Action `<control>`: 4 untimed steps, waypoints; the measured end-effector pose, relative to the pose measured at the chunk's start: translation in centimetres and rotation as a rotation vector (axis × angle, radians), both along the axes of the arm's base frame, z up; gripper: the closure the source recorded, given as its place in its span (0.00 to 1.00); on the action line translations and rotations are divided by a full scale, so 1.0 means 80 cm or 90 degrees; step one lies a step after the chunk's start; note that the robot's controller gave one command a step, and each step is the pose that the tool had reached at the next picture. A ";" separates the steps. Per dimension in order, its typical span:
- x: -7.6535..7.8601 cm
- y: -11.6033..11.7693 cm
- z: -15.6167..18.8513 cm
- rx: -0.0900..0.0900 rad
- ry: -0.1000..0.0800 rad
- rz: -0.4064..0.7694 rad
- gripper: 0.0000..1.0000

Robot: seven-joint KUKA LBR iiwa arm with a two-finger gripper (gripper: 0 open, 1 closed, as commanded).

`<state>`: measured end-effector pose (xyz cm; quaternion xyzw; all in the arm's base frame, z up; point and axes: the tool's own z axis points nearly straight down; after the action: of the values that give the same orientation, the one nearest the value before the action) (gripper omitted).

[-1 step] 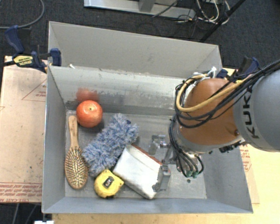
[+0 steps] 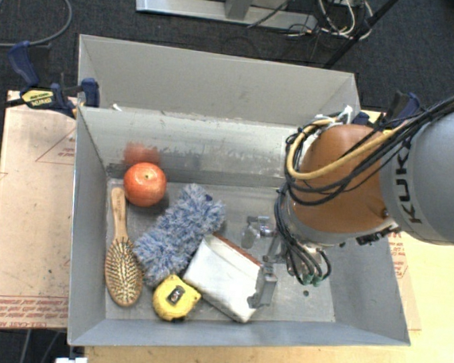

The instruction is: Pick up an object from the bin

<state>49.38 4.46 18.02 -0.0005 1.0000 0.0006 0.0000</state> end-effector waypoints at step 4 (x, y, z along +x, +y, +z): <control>0.077 0.041 -0.136 -0.001 0.002 0.065 1.00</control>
Offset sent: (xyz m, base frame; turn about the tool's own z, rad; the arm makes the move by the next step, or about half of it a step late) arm 0.0089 0.0555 -0.1079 -0.0193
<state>55.57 7.73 7.17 -0.0512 0.9987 0.0000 -0.0015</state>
